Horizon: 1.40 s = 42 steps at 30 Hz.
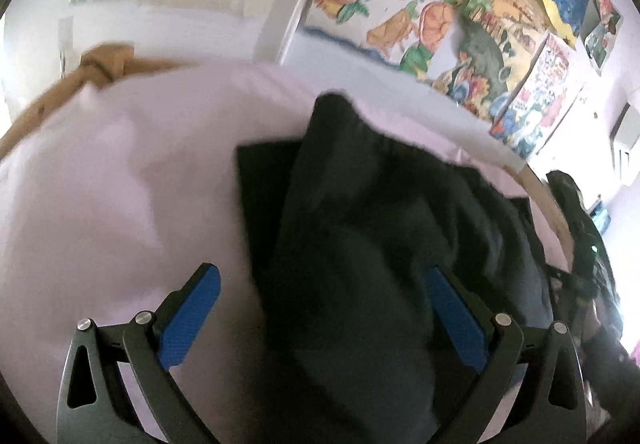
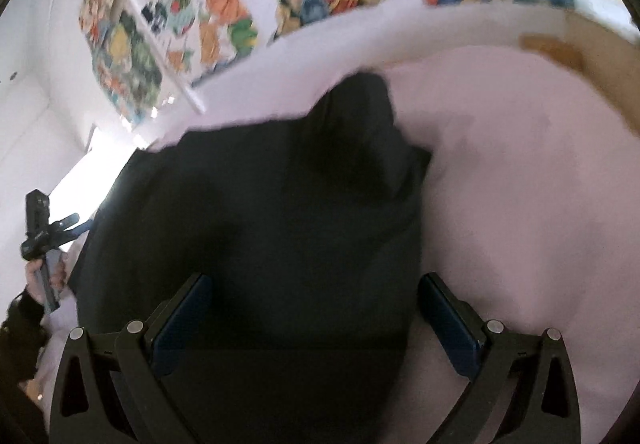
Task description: Fold large clothes
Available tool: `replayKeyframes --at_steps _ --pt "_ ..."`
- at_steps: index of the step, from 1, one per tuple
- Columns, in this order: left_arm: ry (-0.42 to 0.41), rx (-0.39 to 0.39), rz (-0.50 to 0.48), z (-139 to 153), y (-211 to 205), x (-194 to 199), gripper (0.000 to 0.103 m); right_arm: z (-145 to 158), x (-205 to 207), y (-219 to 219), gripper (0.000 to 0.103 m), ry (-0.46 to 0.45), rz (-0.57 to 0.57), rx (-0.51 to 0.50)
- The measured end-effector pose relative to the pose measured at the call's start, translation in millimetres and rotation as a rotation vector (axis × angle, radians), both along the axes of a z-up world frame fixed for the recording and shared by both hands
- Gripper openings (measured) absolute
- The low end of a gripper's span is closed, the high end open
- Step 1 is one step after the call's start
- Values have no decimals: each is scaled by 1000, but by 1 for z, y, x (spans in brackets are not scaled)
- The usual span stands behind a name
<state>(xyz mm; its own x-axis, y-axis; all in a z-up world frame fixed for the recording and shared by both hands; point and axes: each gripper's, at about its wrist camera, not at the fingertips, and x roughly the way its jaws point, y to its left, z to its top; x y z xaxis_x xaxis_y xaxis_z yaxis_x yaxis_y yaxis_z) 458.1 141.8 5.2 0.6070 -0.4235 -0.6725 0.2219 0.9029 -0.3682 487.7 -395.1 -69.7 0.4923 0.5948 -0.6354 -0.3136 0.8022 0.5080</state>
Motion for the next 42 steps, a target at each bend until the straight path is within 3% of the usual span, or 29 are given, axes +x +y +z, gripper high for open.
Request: replayKeyframes --at_steps 3,8,14,18,21,24,30,34,38,42 --pt "28 -49 -53 -13 9 -7 102 -10 2 -3 103 33 17 35" --pt "19 -66 -184 -15 -5 -6 102 -21 0 -9 103 43 41 89" --pt "74 0 -275 -34 -19 -2 102 -26 -3 -11 103 39 48 133" --pt "77 26 -329 -36 -27 -2 102 -27 0 0 103 95 158 195" --pt "108 -10 -326 -39 -25 5 102 -31 3 10 103 136 252 228" --pt "142 -26 -331 -41 -26 12 102 -34 7 11 103 150 263 234" --pt "206 25 -294 -43 -32 20 102 -39 2 3 103 125 247 255" --pt "246 57 -245 -43 -34 25 102 -35 12 10 103 197 270 207" --pt "303 18 -201 -41 -28 34 102 -32 25 14 103 300 299 190" --pt "340 -53 -178 -42 -21 44 102 -43 21 3 103 283 263 246"
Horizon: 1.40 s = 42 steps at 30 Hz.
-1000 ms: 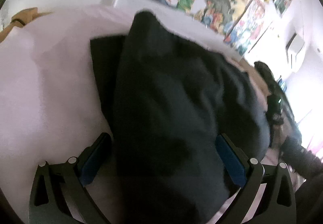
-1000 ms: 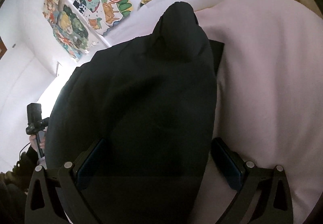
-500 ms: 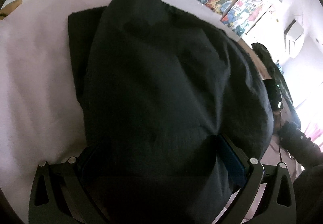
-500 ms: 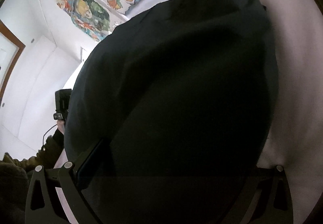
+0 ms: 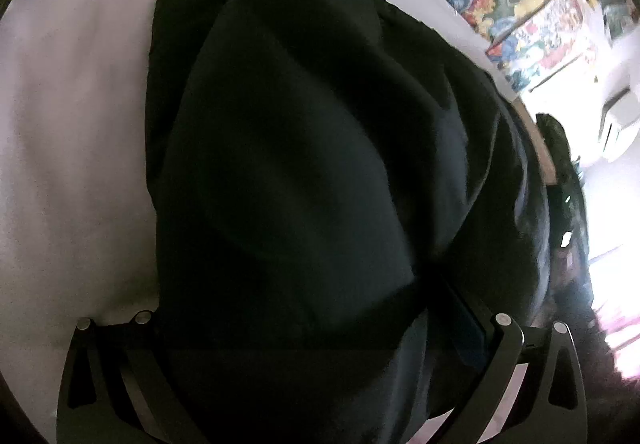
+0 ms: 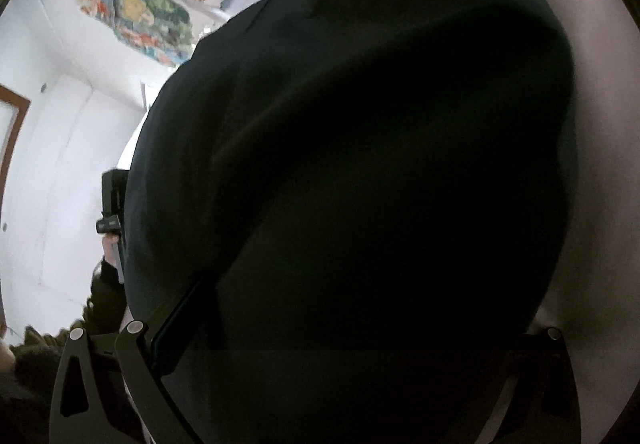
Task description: Fold large clothes
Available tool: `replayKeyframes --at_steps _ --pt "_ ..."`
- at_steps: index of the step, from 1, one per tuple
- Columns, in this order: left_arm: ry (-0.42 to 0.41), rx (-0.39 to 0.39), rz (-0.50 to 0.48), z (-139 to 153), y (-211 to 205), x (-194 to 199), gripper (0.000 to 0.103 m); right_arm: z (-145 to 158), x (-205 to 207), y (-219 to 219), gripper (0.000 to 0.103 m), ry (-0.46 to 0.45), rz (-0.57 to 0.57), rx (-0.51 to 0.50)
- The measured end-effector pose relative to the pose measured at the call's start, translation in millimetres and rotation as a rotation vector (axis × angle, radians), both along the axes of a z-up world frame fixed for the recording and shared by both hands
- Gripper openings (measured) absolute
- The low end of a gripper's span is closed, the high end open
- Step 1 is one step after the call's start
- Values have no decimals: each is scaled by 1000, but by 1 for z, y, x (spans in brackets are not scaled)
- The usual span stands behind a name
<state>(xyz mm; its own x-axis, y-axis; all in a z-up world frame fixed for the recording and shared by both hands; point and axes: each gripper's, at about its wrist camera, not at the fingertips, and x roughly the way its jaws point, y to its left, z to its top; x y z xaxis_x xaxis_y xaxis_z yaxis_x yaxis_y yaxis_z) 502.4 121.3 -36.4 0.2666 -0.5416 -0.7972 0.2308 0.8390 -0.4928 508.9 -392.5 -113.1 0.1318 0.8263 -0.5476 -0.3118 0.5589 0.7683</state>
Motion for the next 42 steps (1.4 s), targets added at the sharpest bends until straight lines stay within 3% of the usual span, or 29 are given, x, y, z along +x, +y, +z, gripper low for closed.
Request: replayKeyframes --at_steps 3,9,12,17,19,24,31,38,42 --pt "6 -57 17 -4 9 4 102 -5 -8 -6 103 -35 -24 31" --pt "-13 -43 31 0 9 4 100 -1 -16 -4 103 -46 -42 -6" --pt "-28 -45 68 3 12 -2 87 7 -21 -2 101 -40 -67 -32" --pt "-55 -76 143 8 12 -11 53 16 -32 -7 73 -54 -136 -19" --pt "-80 -56 160 14 7 -16 39 19 -35 -6 58 -50 -162 -14" --pt "-189 38 170 40 -17 -37 21 46 -54 4 35 -113 -215 -89" --pt "-289 72 154 87 -30 -93 18 106 -104 18 29 -271 -241 -114" --pt "-349 117 113 126 -31 -184 18 140 -176 27 29 -289 -262 -146" --pt "-316 118 120 139 -27 -225 18 163 -221 36 29 -275 -268 -181"
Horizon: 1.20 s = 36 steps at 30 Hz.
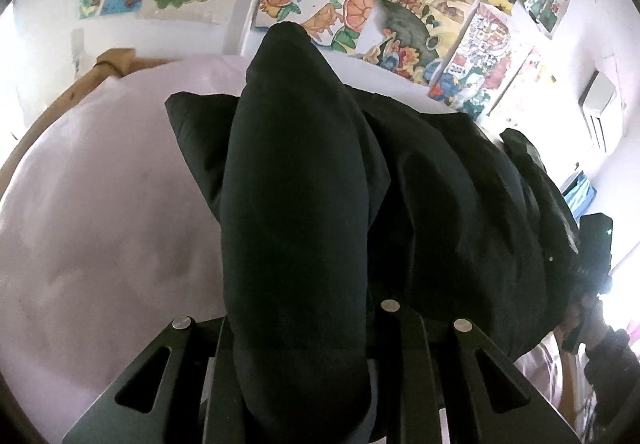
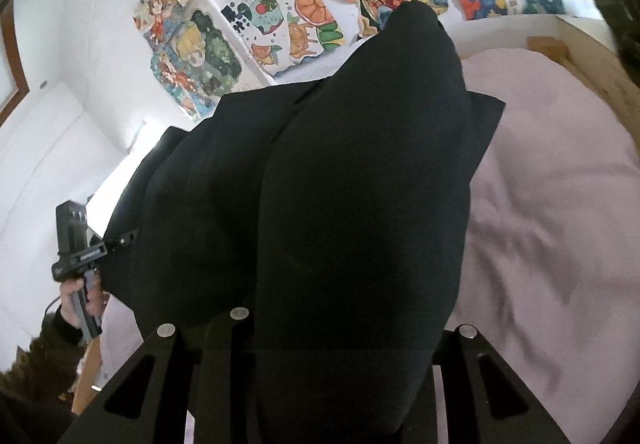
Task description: Fold large clothes
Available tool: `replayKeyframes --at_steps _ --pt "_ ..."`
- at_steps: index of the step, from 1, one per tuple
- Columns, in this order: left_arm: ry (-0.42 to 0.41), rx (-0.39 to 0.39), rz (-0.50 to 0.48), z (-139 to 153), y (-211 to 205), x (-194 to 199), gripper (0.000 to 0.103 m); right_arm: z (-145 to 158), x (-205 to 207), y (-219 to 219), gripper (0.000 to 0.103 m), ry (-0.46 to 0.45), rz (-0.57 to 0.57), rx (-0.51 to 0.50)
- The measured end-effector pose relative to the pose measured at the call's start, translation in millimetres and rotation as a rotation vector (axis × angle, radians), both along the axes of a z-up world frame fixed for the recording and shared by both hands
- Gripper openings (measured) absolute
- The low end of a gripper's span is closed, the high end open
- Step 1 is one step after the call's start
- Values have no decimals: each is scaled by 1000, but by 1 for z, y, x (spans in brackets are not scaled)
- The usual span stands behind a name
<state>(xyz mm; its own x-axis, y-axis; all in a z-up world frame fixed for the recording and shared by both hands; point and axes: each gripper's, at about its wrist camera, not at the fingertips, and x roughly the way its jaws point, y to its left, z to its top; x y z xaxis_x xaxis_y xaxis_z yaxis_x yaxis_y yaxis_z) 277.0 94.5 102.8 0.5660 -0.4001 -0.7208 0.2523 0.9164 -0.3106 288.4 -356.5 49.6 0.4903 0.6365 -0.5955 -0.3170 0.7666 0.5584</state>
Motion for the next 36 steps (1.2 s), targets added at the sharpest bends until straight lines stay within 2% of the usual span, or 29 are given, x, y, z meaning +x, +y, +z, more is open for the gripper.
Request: replayKeyframes --at_steps 4,8,11,13,14,16,18,20,22,23,25,29,33,36 --pt "68 69 -29 -2 -3 -9 18 2 -11 16 29 76 0 -10" --pt "118 67 -15 -40 5 -3 19 -38 1 30 32 168 -4 -65" --pt "123 8 29 -68 16 6 25 -61 10 27 42 198 -28 -40" --pt "136 -28 43 -78 24 9 35 -71 14 20 53 216 -38 3" --pt "148 -43 48 -81 27 11 38 -75 16 19 56 224 -44 9" --pt "170 -63 62 -84 32 17 47 -80 20 14 69 239 -61 17" --pt "199 -63 70 -79 35 25 53 -81 22 13 77 254 -80 8" --pt "219 -25 96 -74 35 27 61 -75 18 12 87 254 -129 -52" --pt "233 69 135 -66 32 27 76 -69 11 11 92 245 -166 -108" --pt "232 112 147 -62 29 26 78 -63 10 14 93 247 -187 -153" --pt "215 191 165 -50 23 22 79 -54 8 18 99 261 -210 -233" --pt "160 274 190 -27 17 3 84 -36 -4 25 100 222 -239 -311" --pt "116 324 205 -17 17 -26 84 -21 -33 30 103 128 -241 -362" --pt "76 308 239 -15 10 -56 84 -13 -50 37 103 84 -274 -382"
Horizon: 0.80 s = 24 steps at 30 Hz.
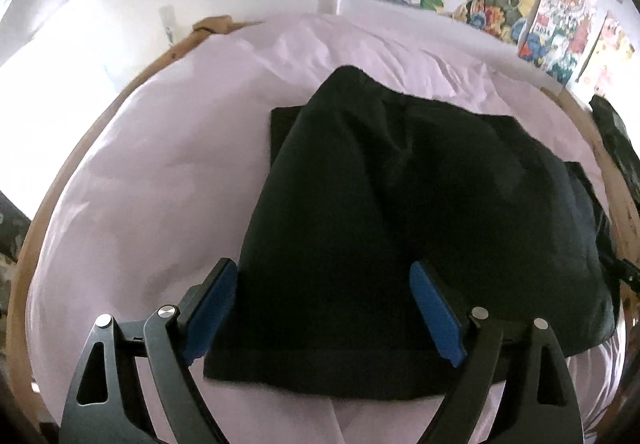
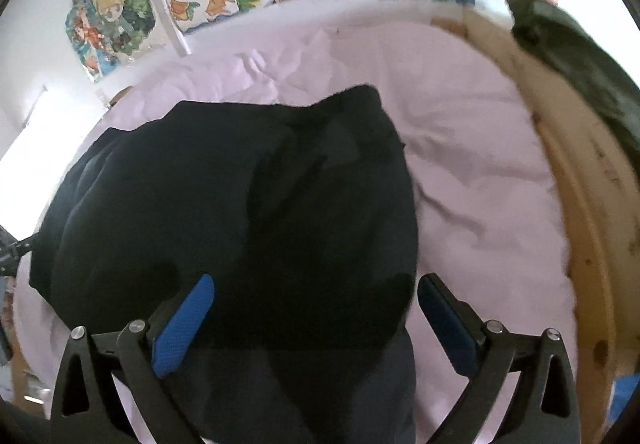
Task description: Fold large clothes
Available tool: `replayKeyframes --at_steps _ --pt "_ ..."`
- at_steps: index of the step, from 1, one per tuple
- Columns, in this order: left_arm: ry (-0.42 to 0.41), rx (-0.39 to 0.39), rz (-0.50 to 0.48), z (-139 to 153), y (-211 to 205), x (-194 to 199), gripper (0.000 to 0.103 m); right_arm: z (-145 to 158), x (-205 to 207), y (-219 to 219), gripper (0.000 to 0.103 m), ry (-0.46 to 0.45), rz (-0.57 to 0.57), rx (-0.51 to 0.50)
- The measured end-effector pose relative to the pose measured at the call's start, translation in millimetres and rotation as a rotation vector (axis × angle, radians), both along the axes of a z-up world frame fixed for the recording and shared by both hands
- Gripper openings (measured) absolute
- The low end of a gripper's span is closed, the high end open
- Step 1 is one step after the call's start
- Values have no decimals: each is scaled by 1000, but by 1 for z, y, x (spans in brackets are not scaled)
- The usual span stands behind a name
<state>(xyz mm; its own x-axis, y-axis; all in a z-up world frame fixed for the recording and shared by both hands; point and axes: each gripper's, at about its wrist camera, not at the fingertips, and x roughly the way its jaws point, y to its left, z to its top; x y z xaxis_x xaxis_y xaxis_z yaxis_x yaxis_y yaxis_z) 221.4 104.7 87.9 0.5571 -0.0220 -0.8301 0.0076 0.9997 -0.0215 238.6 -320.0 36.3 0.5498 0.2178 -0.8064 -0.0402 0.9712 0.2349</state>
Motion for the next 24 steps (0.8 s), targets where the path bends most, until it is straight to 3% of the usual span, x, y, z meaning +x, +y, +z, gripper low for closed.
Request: replayKeyframes --at_steps 4,11,18,24 --pt "-86 -48 6 3 -13 -38 84 8 -23 7 103 -101 -38 54" --pt "-210 7 -56 8 -41 -95 97 16 -66 20 103 -192 -73 38" --pt "-285 -60 -64 12 -46 -124 101 30 -110 35 103 -299 -104 56" --pt "-397 -102 -58 28 -46 -145 101 40 -154 61 103 -456 -59 14"
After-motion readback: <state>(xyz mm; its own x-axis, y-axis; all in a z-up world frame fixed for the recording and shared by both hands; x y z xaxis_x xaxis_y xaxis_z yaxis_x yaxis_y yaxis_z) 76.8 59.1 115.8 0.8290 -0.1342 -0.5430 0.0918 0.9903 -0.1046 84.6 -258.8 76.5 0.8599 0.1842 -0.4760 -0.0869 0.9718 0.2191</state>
